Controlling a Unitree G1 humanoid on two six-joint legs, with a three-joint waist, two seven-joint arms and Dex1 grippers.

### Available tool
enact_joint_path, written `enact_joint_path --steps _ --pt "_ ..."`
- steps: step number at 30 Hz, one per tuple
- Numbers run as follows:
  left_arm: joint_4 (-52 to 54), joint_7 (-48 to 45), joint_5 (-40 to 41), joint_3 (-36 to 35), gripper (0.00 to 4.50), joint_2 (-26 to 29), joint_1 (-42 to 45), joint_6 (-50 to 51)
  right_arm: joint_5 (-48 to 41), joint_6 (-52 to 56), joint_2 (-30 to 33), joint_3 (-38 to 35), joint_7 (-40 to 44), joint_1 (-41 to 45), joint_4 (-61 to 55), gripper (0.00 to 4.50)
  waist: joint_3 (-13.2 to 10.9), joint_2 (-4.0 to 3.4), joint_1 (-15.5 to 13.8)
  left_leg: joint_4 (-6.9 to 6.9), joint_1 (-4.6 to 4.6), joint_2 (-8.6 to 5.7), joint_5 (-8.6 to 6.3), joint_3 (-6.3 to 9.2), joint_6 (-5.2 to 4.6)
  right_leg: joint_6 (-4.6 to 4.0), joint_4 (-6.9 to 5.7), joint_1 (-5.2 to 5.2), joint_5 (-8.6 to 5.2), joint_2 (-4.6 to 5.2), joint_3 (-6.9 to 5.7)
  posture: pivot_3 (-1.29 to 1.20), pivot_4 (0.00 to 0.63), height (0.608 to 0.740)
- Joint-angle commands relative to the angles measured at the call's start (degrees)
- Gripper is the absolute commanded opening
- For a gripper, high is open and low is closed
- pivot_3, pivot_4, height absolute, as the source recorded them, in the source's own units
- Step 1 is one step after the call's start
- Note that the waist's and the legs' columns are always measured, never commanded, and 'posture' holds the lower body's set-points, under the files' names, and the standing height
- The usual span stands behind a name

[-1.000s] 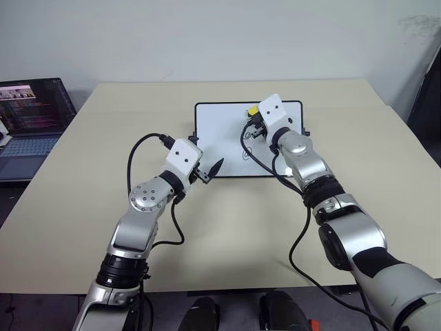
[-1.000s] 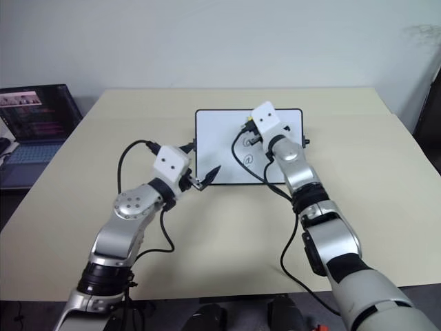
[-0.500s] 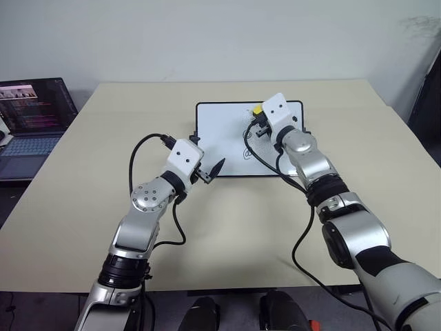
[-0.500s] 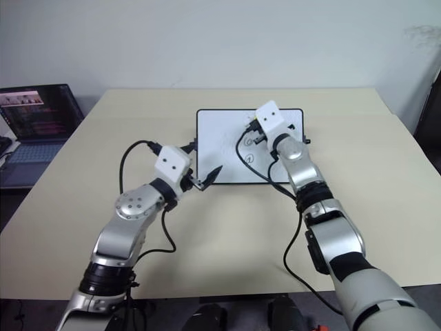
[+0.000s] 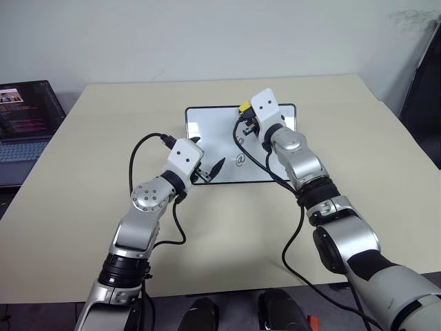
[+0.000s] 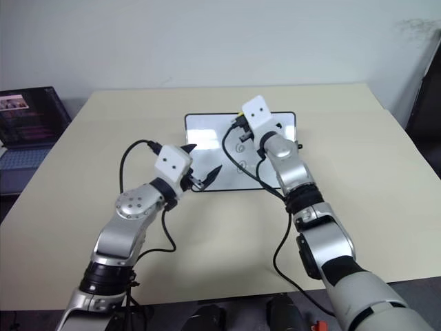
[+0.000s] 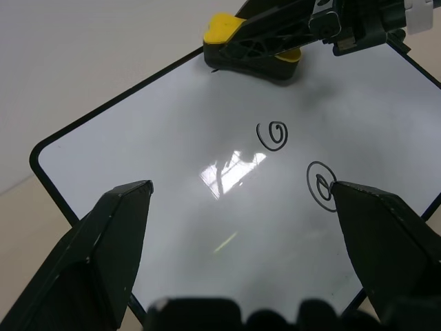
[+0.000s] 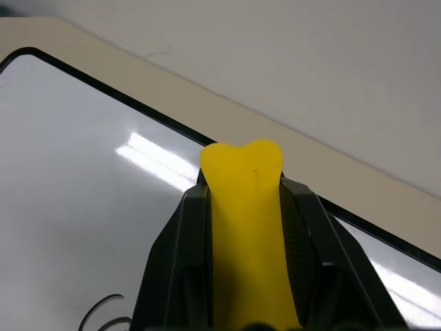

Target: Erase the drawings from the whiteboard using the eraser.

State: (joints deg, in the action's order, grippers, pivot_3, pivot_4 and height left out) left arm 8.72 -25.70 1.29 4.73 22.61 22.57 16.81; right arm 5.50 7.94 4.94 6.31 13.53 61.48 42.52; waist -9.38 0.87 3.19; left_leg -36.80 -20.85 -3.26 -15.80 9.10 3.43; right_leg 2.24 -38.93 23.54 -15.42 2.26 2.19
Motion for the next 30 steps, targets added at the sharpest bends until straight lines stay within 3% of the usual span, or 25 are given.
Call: enact_joint_path --steps 1,19,30 --pt "0.63 0.04 -0.4 -0.76 4.5 0.49 1.11 -1.57 -0.04 -1.3 -0.67 0.17 0.56 2.5 -1.78 1.0 -0.01 -0.01 0.0 0.01 0.0 0.0 0.0 0.0 0.0 0.0 0.0 0.0 0.0 0.0 0.0 0.0 0.15 0.74" --pt "1.52 0.87 -0.77 -0.95 4.5 0.3 -0.06 -1.21 7.11 -7.87 0.59 7.16 5.21 5.36 9.59 1.0 -0.02 -0.01 0.06 0.04 0.0 0.0 0.0 -0.02 0.0 0.0 0.0 0.04 0.0 0.0 0.01 0.0 0.15 0.74" --pt "0.54 0.65 -0.75 -0.05 4.5 -0.62 0.72 -1.76 7.79 -5.94 4.71 6.19 5.17 3.78 8.92 1.0 -0.02 -0.01 -0.37 -0.02 0.0 -0.04 0.0 0.03 0.0 0.01 -0.01 -0.03 0.0 0.0 0.0 0.0 0.15 0.74"
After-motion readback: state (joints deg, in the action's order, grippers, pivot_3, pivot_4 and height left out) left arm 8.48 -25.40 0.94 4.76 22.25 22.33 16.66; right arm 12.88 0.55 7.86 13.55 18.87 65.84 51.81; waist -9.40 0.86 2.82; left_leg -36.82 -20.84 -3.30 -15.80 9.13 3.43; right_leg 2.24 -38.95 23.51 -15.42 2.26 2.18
